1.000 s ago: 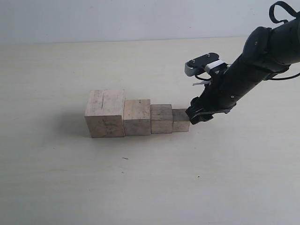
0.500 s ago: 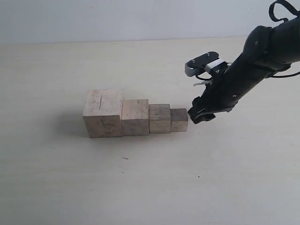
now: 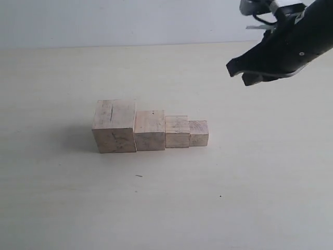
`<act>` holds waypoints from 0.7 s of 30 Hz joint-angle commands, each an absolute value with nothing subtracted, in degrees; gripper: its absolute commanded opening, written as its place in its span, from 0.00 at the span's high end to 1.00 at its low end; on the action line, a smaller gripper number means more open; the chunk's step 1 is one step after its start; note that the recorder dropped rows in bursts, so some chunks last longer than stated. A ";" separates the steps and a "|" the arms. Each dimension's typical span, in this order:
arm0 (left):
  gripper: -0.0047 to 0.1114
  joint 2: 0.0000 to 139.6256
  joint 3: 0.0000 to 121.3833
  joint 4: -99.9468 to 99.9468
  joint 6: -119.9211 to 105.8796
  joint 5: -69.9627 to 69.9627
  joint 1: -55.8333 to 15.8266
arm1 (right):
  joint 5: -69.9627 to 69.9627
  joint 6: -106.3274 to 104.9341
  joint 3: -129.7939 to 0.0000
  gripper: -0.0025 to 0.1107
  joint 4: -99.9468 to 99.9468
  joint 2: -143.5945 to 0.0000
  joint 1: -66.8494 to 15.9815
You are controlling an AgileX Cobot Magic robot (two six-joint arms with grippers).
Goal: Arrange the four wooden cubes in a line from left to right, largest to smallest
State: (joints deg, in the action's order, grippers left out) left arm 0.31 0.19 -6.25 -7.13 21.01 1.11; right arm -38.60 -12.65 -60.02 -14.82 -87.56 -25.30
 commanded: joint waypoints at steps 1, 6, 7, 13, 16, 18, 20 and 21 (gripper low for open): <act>0.96 0.00 0.00 -6.19 -7.21 20.43 1.24 | -31.14 -10.18 -53.96 0.98 -19.48 -77.30 -25.37; 0.96 0.00 0.00 -6.19 -7.21 20.43 1.24 | -28.06 -6.84 -46.59 0.98 -19.48 -65.09 -25.37; 0.96 0.00 0.00 -6.19 -7.21 20.43 1.24 | -28.32 -6.84 -46.59 0.98 -19.48 -64.18 -25.37; 0.96 0.00 0.00 -6.19 -7.21 20.43 1.24 | -28.75 -6.84 -46.59 0.98 -19.48 -58.87 -25.37; 0.96 0.00 0.00 -6.19 -7.21 20.43 1.24 | -28.75 -6.84 -46.59 0.98 -19.48 -57.38 -25.37; 0.96 0.00 0.00 -6.19 -7.21 20.43 1.24 | -28.75 -6.84 -46.59 0.98 -19.48 -56.49 -25.37; 0.96 0.00 0.00 -6.19 -7.21 20.43 1.24 | -28.75 -6.84 -46.59 0.98 -19.48 -55.83 -25.37; 0.96 0.00 0.00 -6.19 -7.21 20.43 1.24 | -28.75 -6.84 -46.59 0.98 -19.48 -55.57 -25.37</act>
